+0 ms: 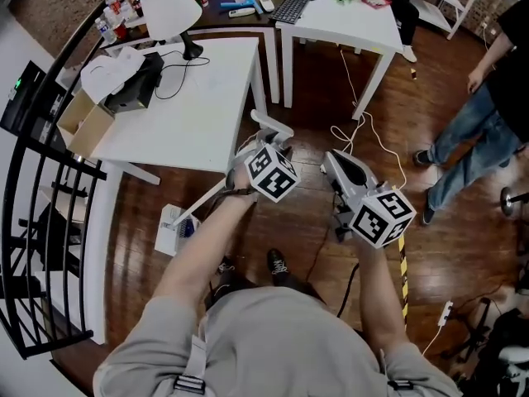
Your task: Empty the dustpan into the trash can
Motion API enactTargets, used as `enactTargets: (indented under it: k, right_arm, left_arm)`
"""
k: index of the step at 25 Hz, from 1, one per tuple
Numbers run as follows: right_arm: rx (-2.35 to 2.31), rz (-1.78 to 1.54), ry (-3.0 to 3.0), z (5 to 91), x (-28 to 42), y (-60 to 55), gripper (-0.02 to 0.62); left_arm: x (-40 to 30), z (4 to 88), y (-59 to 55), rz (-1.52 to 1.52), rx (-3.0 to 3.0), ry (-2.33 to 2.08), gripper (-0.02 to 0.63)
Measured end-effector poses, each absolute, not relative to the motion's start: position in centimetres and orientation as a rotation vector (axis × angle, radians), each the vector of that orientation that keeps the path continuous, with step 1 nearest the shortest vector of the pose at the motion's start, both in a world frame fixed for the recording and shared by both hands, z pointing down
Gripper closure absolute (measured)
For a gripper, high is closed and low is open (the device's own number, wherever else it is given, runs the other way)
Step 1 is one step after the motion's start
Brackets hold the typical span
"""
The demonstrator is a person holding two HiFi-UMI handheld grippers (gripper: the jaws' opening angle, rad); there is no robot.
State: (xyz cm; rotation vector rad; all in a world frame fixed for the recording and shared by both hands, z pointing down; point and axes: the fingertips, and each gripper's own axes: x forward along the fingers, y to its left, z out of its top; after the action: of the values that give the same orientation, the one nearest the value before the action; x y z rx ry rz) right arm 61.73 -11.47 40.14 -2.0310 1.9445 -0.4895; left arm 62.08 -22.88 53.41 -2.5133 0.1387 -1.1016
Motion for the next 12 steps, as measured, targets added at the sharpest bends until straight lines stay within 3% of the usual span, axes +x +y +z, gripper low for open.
enactTargets:
  k: [12]
  right_arm:
    - [-2.135,-0.505,1.851,40.8,63.9,-7.3,0.595]
  left_arm:
    - [63.7,57.4,-15.6,-1.068,-2.460,0.064,0.405]
